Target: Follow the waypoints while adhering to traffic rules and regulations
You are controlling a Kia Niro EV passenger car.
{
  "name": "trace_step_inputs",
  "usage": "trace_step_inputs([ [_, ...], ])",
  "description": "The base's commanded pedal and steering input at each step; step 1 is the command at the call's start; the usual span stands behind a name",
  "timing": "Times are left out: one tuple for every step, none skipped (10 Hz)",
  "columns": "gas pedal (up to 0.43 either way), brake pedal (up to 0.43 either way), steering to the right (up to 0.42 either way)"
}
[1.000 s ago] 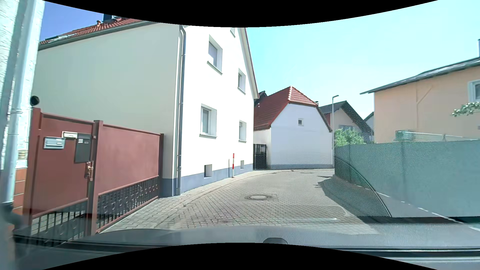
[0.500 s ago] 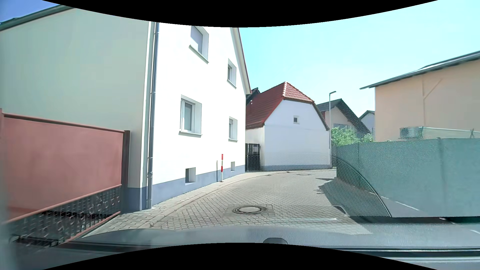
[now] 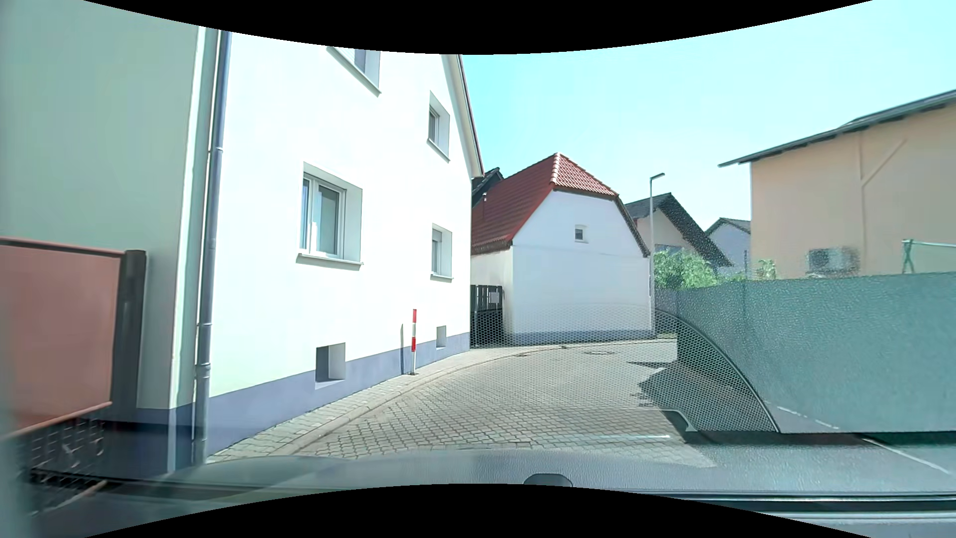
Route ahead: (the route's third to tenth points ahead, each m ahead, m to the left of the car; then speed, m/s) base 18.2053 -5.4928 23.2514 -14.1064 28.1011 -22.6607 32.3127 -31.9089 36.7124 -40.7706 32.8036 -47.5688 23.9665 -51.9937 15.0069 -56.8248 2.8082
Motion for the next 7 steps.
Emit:
trace_step_inputs([
  [0.028,0.000,0.086],
  [0.028,0.000,0.086],
  [0.028,0.000,0.086],
  [0.028,0.000,0.085],
  [0.028,0.000,0.080],
  [0.028,0.000,0.077],
  [0.028,0.000,0.077],
])
